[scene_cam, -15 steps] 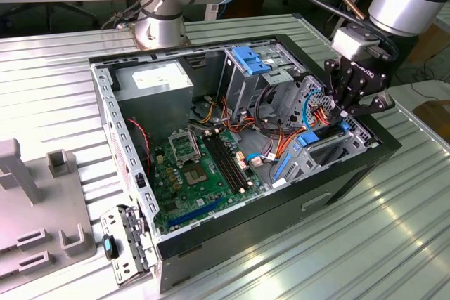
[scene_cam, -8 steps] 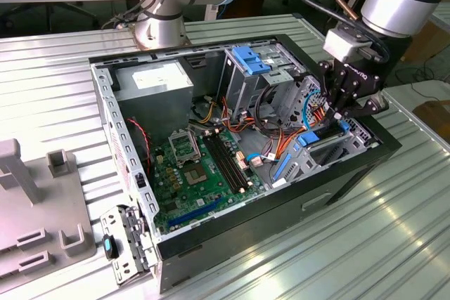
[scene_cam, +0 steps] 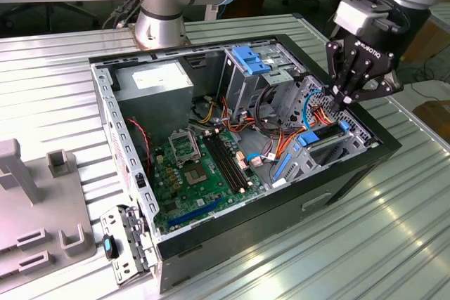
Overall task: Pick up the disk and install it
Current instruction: 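Insert the second disk wire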
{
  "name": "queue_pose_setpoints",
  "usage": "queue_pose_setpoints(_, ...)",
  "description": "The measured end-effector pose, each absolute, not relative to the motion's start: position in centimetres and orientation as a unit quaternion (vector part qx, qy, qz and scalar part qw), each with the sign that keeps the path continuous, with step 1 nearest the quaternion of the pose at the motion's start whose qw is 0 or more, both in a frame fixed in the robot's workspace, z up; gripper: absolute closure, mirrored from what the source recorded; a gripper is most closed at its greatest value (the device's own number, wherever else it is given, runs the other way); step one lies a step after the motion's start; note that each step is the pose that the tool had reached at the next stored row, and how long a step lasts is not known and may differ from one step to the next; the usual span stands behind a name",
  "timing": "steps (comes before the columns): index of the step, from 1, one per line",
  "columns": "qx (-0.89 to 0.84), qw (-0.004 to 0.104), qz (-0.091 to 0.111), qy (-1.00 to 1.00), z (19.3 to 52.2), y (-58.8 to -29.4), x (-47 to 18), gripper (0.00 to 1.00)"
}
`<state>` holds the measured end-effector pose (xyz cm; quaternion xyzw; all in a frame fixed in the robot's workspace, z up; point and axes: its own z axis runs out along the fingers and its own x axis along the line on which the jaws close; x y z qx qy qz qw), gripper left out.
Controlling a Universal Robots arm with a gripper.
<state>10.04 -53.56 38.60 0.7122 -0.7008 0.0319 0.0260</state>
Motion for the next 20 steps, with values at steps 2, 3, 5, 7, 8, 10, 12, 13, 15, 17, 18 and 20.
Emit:
queue_pose_setpoints(2,0.712,0.038,0.044,-0.700,38.6,-53.1,10.0,0.89)
queue_pose_setpoints(3,0.712,0.042,0.048,-0.700,38.6,-52.9,10.0,0.89)
queue_pose_setpoints(5,0.713,0.047,0.052,-0.698,38.7,-52.0,10.0,0.89)
queue_pose_setpoints(7,0.714,0.047,0.053,-0.697,38.8,-50.8,10.0,0.89)
queue_pose_setpoints(8,0.714,0.048,0.054,-0.696,39.3,-50.7,10.0,0.89)
queue_pose_setpoints(10,0.714,0.050,0.055,-0.696,40.1,-50.4,10.0,0.89)
queue_pose_setpoints(12,0.714,0.051,0.056,-0.696,40.3,-49.7,10.0,0.89)
queue_pose_setpoints(13,0.714,0.051,0.056,-0.696,40.3,-49.4,10.1,0.89)
queue_pose_setpoints(15,0.714,0.052,0.057,-0.696,40.3,-48.6,10.3,0.89)
queue_pose_setpoints(17,0.713,0.053,0.058,-0.697,40.2,-48.2,10.7,0.89)
queue_pose_setpoints(18,0.710,0.059,0.063,-0.699,40.2,-48.1,10.9,0.89)
queue_pose_setpoints(20,0.706,0.064,0.065,-0.703,40.1,-48.0,11.0,0.89)
